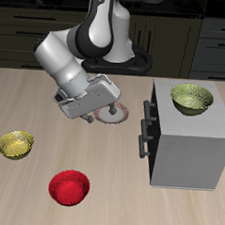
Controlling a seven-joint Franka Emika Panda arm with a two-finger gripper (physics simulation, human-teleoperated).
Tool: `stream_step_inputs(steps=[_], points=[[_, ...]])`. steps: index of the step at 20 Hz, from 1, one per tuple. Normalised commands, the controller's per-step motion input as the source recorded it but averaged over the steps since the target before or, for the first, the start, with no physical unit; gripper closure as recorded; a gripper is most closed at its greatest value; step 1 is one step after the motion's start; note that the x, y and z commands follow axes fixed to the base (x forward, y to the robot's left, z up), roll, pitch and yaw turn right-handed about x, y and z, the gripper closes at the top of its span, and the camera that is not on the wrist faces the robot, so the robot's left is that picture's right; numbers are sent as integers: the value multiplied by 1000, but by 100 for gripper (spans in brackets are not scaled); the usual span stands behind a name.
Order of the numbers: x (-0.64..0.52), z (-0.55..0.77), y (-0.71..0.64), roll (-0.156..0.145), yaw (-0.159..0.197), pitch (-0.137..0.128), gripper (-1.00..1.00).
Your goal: Open the middle drawer of the white cabinet
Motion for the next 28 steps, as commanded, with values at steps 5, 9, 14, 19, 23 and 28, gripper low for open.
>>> stream_step_inputs(steps=[5, 9, 14, 19, 23, 28], points=[[-95, -254, 16, 27, -25, 12, -100], [-37, -176, 2, 13, -20, 6, -100], [0, -238, 49, 16, -29, 23, -100], [6, -160, 222, 58, -16, 13, -100], [-4, -113, 237, 65, -28, 16, -100], [-16, 28, 256, 55, -14, -3, -100]])
